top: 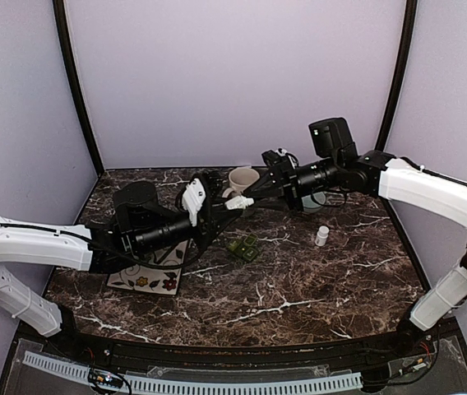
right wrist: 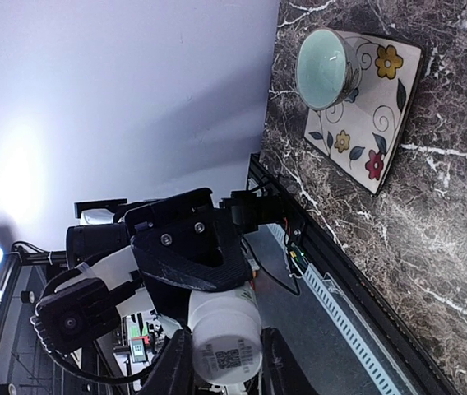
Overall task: Sort the pills into containers
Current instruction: Screw the lid of the pill bottle onto the pill bottle.
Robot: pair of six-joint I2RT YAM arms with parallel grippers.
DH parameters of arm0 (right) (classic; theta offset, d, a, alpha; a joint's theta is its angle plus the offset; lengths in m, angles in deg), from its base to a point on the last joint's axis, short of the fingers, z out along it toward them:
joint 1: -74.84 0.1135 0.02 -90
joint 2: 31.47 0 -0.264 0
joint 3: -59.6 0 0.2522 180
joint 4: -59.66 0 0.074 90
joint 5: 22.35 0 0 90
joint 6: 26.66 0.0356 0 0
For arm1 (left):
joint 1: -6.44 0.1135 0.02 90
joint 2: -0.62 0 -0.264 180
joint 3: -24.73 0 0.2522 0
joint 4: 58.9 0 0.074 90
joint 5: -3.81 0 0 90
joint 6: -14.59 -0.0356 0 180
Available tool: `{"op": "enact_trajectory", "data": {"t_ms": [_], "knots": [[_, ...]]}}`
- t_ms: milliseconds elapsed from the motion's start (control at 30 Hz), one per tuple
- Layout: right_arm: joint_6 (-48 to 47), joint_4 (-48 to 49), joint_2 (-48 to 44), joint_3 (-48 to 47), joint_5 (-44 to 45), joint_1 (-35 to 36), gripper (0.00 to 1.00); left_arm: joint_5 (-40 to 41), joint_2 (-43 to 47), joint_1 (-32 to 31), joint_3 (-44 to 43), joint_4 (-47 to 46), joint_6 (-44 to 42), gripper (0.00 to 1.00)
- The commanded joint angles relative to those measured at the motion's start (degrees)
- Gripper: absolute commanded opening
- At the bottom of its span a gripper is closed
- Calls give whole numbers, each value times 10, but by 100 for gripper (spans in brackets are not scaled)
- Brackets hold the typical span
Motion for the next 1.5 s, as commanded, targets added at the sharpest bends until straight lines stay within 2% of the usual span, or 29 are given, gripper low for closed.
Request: {"op": "enact_trajectory", "data": {"t_ms": [0, 333, 567, 1267, 1467], "knots": [[-37, -3, -4, -5, 29, 15, 16, -22, 25, -18, -10, -102, 42, 0], [-49, 7, -15, 7, 25, 7, 38, 6, 43, -18, 7, -99, 71, 0], [-57, 7, -18, 3, 24, 1, 45, 23, 54, -17, 20, -93, 77, 0], [-90, 61, -40, -10, 22, -32, 47, 27, 66, -17, 11, -26, 128, 0], [-154, 38, -60, -11, 36, -49, 47, 1, 70, -11, -3, 2, 167, 0]]}}
